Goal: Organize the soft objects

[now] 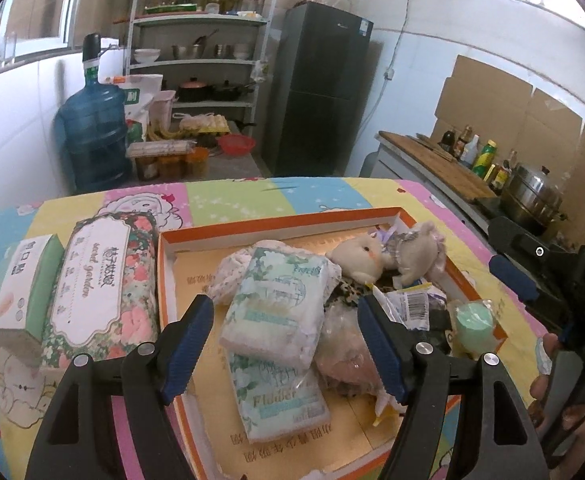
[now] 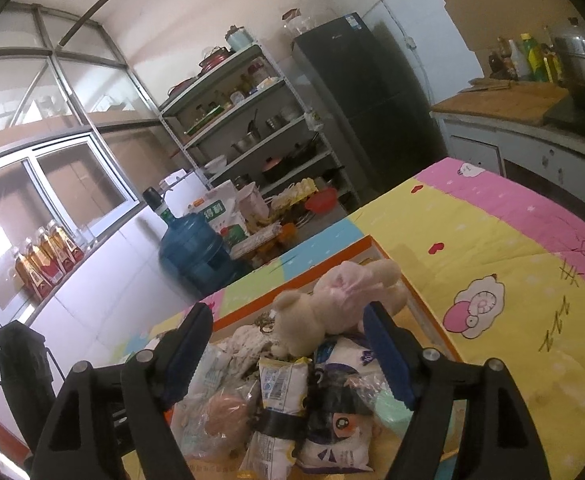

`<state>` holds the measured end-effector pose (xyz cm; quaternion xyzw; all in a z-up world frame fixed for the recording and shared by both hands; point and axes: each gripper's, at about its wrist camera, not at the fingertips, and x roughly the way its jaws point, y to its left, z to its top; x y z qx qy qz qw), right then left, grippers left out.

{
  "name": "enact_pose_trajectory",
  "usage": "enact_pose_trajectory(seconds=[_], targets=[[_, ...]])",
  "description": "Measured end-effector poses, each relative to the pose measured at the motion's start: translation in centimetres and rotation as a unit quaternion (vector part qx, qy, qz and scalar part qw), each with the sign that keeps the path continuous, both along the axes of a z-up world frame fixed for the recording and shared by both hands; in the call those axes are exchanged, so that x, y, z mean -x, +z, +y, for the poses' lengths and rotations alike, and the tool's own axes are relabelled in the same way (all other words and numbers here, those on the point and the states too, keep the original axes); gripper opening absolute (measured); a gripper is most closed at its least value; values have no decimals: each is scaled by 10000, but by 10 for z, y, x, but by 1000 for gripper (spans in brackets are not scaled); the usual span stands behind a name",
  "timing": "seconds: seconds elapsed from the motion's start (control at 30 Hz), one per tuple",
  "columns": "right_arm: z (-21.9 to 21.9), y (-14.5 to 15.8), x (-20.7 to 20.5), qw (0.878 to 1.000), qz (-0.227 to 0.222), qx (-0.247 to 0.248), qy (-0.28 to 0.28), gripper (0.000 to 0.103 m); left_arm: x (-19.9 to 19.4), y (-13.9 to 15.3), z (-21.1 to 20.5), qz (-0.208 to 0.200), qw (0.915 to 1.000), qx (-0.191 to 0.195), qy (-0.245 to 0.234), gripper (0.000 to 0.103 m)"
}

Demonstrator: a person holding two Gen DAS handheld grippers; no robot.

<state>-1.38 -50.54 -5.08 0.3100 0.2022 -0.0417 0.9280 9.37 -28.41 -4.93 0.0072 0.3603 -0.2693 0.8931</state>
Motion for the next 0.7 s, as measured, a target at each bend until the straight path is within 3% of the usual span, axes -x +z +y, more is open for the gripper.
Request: enact_pose_trajectory(seconds=[0.7], targets=[[48,24,33,9992,-112,319,220,77,43,22,54,-294,9994,129,146,76]])
